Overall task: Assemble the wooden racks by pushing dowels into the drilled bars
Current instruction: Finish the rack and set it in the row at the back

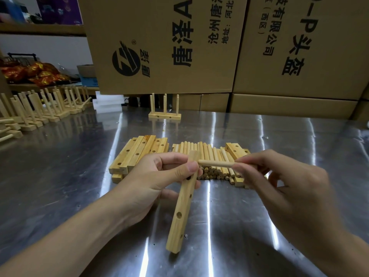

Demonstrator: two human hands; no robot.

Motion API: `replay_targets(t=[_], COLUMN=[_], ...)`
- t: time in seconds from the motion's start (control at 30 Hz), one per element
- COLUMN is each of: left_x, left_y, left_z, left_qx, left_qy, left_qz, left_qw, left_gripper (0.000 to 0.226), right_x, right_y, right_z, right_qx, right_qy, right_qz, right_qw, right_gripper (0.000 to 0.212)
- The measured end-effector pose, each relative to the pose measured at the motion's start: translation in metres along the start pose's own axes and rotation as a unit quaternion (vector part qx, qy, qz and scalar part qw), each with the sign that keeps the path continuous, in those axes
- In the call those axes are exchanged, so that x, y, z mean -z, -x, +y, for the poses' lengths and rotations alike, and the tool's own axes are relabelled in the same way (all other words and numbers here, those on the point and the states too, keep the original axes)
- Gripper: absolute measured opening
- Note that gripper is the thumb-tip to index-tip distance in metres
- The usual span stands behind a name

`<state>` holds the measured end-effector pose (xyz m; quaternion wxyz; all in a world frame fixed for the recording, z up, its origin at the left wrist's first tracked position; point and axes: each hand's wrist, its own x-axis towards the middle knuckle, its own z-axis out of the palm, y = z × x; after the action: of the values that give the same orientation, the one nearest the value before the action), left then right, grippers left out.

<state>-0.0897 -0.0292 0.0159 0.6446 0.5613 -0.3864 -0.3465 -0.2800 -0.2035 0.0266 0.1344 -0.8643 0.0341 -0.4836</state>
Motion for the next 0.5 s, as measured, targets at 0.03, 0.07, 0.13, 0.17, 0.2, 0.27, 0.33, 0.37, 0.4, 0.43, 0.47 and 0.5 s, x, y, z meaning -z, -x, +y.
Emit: replay_targets(t=[0.03,0.07,0.13,0.17,0.2,0.27,0.33,0.37,0.4,0.43,0.47,0.5], left_x=[-0.001,-0.001,-0.002,-0.003,-0.003,-0.003,-0.003,-0.004,-0.004,-0.005,-0.006,-0.008], left_y=[0.000,0.001,0.001,0.000,-0.001,-0.001,0.000,0.000,0.001,0.001,0.002,0.002], left_z=[0.000,0.000,0.001,0.001,0.000,0.000,-0.001,-0.001,-0.001,-0.001,-0.001,-0.001], left_qx=[-0.002,-0.004,-0.006,-0.009,-0.012,-0.017,-0.018,-0.017,-0.015,-0.013,-0.010,-0.006], left_qy=[0.000,0.003,0.008,0.004,-0.002,-0.021,-0.039,-0.044,-0.045,-0.043,-0.039,-0.033], left_qz=[-0.005,-0.009,-0.004,0.002,0.009,0.012,0.010,0.007,0.001,-0.006,-0.012,-0.015], left_qw=[1.000,1.000,1.000,1.000,1.000,1.000,0.999,0.999,0.999,0.999,0.999,0.999], left_gripper=[0.029,0.030,0.034,0.034,0.033,0.028,0.025,0.024,0.023,0.024,0.024,0.024], right_x=[0.000,0.000,-0.001,-0.002,-0.002,-0.003,-0.005,-0.007,-0.008,-0.009,-0.010,-0.010], right_y=[0.000,-0.001,-0.001,-0.001,-0.001,-0.001,0.000,0.002,0.003,0.004,0.005,0.005], right_z=[0.000,0.001,0.003,0.004,0.004,0.002,0.001,0.002,0.002,0.003,0.003,0.003], right_qx=[-0.007,-0.016,-0.026,-0.026,-0.023,-0.016,-0.009,-0.002,0.004,0.007,0.005,0.000], right_qy=[0.009,0.015,0.022,0.023,0.018,0.007,0.002,0.002,0.003,0.003,0.001,0.000], right_qz=[-0.004,-0.008,-0.017,-0.023,-0.029,-0.047,-0.067,-0.075,-0.078,-0.077,-0.073,-0.070], right_qw=[1.000,1.000,0.999,0.999,0.999,0.999,0.998,0.997,0.997,0.997,0.997,0.998], right_gripper=[0.029,0.037,0.046,0.046,0.043,0.035,0.036,0.033,0.029,0.025,0.023,0.023])
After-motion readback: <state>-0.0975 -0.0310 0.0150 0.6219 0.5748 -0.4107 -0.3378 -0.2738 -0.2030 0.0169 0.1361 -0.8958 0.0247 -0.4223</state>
